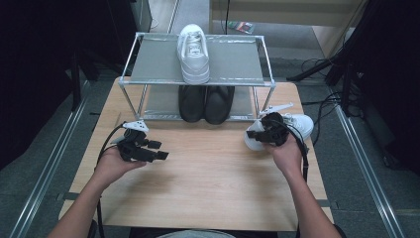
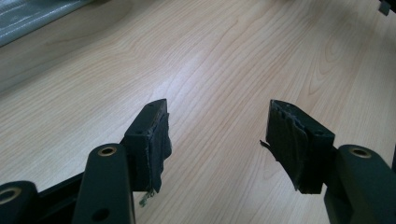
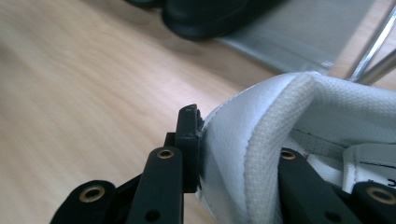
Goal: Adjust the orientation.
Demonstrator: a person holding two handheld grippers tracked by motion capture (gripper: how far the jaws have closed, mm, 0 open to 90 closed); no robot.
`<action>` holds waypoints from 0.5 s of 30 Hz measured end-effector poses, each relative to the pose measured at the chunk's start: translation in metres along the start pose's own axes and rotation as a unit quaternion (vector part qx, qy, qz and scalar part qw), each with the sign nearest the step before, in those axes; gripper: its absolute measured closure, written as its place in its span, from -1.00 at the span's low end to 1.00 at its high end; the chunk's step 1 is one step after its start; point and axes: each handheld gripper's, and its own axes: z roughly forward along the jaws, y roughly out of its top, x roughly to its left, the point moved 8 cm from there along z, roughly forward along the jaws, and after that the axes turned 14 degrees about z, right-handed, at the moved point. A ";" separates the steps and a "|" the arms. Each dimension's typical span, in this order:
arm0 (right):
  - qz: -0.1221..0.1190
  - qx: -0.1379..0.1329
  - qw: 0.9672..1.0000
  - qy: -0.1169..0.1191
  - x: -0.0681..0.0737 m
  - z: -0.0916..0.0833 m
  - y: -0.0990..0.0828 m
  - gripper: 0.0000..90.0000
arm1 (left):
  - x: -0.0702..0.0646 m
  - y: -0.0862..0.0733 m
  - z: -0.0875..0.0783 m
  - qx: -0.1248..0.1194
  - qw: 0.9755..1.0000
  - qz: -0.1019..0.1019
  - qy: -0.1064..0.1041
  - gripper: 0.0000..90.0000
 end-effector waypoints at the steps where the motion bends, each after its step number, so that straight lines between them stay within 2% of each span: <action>1: 0.002 0.000 1.000 0.001 0.003 -0.002 -0.002 0.68 | 0.000 0.001 0.001 -0.001 1.000 -0.001 0.000 -0.11; 7: 0.005 0.001 1.000 0.004 0.021 -0.012 -0.010 0.67 | 0.000 0.006 0.004 -0.002 1.000 0.005 -0.007 -0.11; 10: -0.006 0.006 1.000 -0.005 0.033 -0.012 -0.015 0.67 | 0.000 0.009 0.007 -0.002 1.000 0.007 -0.011 -0.11; 12: -0.022 0.011 1.000 -0.006 0.046 -0.012 -0.019 0.67 | -0.001 0.010 0.010 0.002 1.000 0.010 -0.013 -0.11; 15: -0.028 0.012 0.999 0.015 0.064 -0.012 -0.021 0.67 | -0.001 0.012 0.013 0.002 1.000 0.013 -0.019 -0.11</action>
